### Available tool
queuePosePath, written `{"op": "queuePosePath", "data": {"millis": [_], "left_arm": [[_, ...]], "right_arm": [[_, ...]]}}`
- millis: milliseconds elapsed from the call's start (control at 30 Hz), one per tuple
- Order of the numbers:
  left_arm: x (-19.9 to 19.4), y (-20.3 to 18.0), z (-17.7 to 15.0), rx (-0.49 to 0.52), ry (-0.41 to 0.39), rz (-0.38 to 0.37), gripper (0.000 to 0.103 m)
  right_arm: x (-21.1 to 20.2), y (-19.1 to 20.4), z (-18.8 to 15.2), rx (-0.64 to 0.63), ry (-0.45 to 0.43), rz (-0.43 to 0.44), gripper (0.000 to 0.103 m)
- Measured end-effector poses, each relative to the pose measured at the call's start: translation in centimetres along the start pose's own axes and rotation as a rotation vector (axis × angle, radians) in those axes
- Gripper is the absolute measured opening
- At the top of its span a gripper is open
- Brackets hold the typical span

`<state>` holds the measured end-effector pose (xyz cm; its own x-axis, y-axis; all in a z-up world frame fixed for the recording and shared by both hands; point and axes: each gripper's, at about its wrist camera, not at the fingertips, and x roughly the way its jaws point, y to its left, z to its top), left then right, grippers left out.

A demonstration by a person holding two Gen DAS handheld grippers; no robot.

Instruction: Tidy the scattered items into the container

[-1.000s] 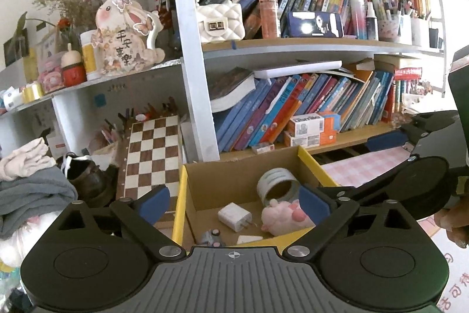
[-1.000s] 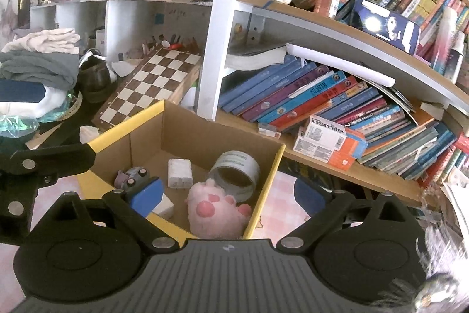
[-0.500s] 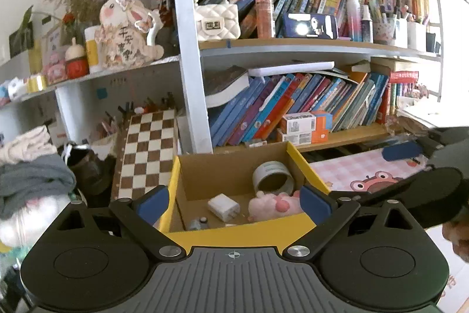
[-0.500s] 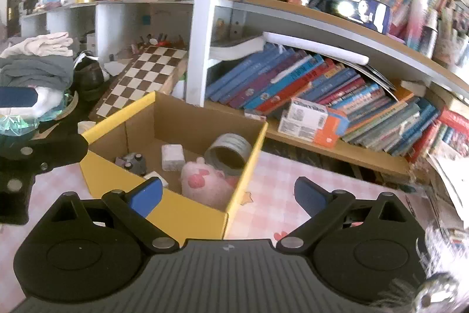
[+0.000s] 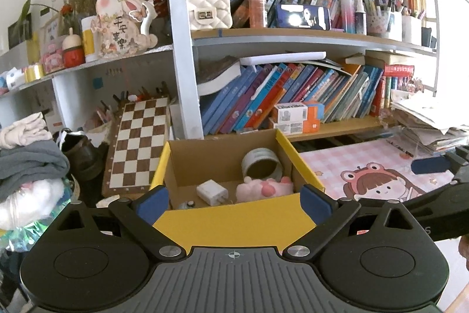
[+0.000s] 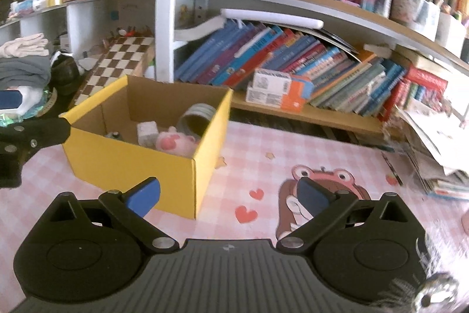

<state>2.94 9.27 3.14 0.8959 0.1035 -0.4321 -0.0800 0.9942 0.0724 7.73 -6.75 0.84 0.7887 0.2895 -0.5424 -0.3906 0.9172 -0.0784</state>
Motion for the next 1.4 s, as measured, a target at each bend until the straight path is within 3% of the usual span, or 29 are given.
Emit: {"op": "queuePosePath", "data": {"millis": [333, 700, 1400], "left_arm": [[-0.4, -1.0, -1.2, 0.006, 0.025, -0.038, 0.098], [0.5, -2.8, -3.4, 0.009, 0.117, -0.081, 0.098], [1.8, -2.4, -4.2, -0.024, 0.176, -0.063, 0.098]], "right_arm": [[-1.3, -0.5, -1.9, 0.035, 0.014, -0.036, 0.103], [-1.3, -1.0, -3.3, 0.085, 0.049, -0.063, 0.103], [-0.4, -0.2, -4.1, 0.084, 0.088, -0.068, 0.103]]}}
